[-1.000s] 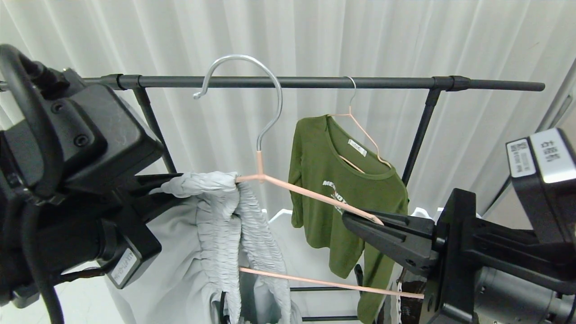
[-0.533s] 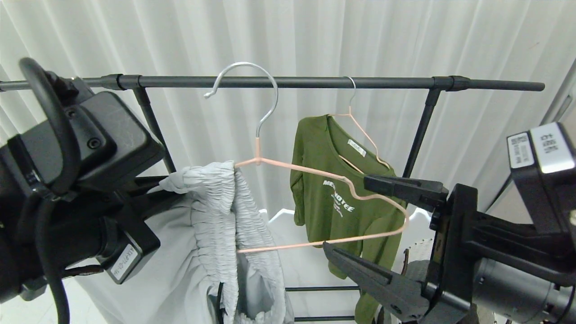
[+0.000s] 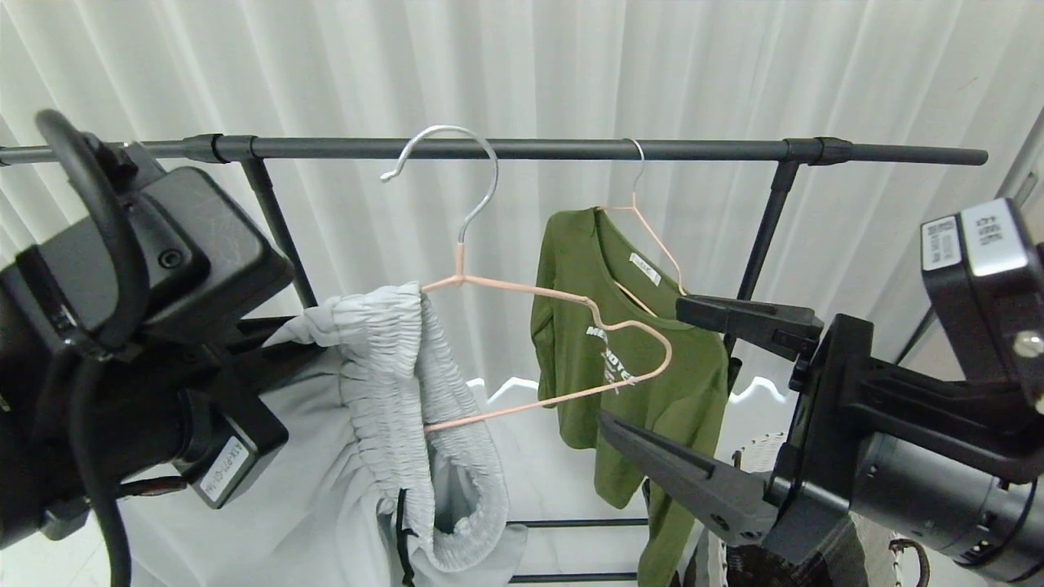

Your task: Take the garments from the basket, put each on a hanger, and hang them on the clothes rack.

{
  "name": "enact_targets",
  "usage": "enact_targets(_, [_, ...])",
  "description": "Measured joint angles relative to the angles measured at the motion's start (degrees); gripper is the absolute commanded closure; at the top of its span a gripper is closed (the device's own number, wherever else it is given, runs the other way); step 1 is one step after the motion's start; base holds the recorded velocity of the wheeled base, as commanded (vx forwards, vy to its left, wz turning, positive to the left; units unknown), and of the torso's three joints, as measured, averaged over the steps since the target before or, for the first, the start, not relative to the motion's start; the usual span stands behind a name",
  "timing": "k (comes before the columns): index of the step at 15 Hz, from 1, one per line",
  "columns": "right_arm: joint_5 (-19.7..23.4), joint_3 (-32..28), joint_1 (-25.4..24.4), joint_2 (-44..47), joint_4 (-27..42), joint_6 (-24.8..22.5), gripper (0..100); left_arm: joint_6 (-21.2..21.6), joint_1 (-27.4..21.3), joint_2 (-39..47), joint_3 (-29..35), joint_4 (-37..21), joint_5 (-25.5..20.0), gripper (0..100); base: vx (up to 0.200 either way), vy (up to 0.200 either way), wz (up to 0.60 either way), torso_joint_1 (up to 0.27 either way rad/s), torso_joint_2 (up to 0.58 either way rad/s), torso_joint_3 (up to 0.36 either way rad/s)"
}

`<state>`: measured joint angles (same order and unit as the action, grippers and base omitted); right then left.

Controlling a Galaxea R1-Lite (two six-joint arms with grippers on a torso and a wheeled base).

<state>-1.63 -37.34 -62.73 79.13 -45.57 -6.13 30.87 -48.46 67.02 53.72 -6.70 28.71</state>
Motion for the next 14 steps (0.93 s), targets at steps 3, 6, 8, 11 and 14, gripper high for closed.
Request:
enact_targets(3, [0.16,1.18,-0.83,0.30,0.24,0.45,0,-0.02,0.09,0.56,-1.94,11.33,0.00,100,0.000,0.000,0.00,0.000,0.00,0.000])
enact_targets(6, [-0.11,3.89,-1.46,2.54,0.28,3.97,0,0.00,0.09,1.39,-3.89,17.08,-0.79,100,0.000,0.000,0.00,0.000,0.00,0.000])
enact_targets(8, [-0.66,4.22,-1.43,4.83,0.20,7.14,0,-0.05,0.01,1.35,-3.95,17.24,-2.90,100,0.000,0.000,0.00,0.000,0.00,0.000])
enact_targets(11, [-3.43,3.44,-1.12,9.33,-0.02,11.37,0,-0.02,-0.10,0.78,-3.69,17.24,-4.82,100,0.000,0.000,0.00,0.000,0.00,0.000])
enact_targets(14, [-5.89,0.90,-0.68,14.17,-0.22,14.75,0,-0.05,-0.13,0.56,-3.01,17.26,-5.84,100,0.000,0.000,0.00,0.000,0.00,0.000])
